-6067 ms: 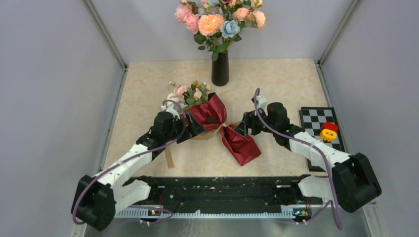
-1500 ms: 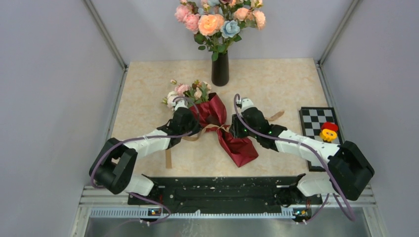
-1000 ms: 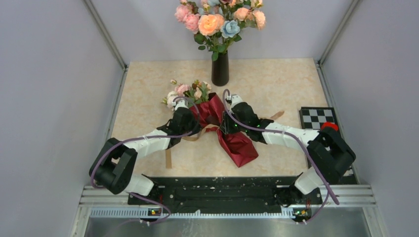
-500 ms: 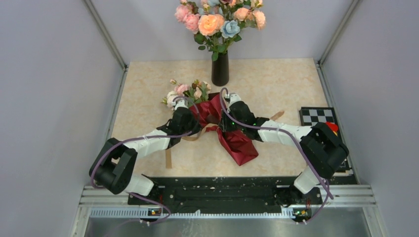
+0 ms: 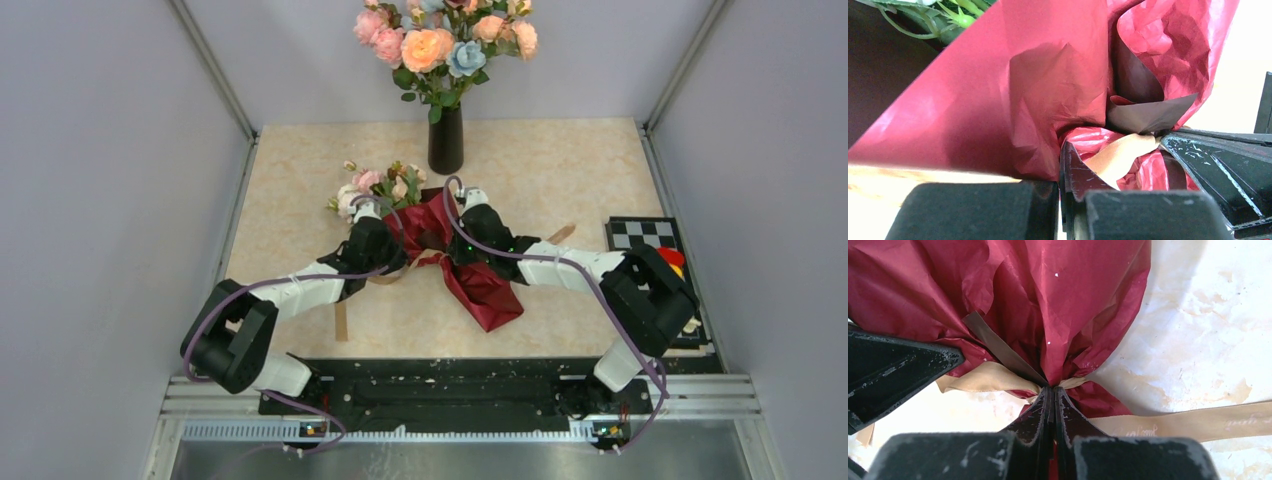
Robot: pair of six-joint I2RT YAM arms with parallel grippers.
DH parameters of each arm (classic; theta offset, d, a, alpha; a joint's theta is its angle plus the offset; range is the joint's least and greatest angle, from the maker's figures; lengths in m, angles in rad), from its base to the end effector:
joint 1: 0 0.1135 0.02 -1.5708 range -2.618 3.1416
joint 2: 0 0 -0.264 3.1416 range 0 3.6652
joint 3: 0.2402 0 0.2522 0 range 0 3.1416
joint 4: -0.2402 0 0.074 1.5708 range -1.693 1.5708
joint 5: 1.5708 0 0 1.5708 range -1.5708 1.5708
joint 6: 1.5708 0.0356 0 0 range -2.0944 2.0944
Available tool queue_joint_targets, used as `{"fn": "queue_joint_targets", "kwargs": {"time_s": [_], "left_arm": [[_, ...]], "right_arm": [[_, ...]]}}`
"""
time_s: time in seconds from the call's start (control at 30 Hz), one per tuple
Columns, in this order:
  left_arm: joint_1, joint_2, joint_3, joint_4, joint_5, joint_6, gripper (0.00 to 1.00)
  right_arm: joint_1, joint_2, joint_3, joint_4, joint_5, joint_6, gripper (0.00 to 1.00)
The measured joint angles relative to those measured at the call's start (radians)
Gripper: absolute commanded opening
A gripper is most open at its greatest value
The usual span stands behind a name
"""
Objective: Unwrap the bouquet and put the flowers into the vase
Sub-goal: Untie the ribbon from the wrapping paper.
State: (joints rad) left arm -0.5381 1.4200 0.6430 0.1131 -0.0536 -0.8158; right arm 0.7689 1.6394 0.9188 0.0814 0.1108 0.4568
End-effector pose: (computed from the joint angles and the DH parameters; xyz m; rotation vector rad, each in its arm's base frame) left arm 0.2443 -0.1436 0.1780 -0.3512 2.2940 -0.6599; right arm 0.2539 0.2402 0.1951 -0.2892 2.2440 0.5514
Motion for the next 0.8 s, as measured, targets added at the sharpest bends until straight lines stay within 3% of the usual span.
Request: {"fn": "queue_joint_targets", "kwargs": {"time_s": [0.7,0.73,0.8], "left_arm": [[0.0,0.0,-0.031,0.023,0.039,-0.027,0.0],[0.0,0.0,-0.031,0.023,0.04,-0.026,0.03],[0.001,-0.003,-0.031,0.021,0.043,-0.016,0.21]], "right_arm": [[0.0,-0.163,-0.2,0.11,-0.001,0.151,0.0],[0.0,-0.163,-0.201,0.114,-0.003,0.153,0.0],[0.0,-0.163,-0.206,0.121,-0.008,0.158,0.0]]}}
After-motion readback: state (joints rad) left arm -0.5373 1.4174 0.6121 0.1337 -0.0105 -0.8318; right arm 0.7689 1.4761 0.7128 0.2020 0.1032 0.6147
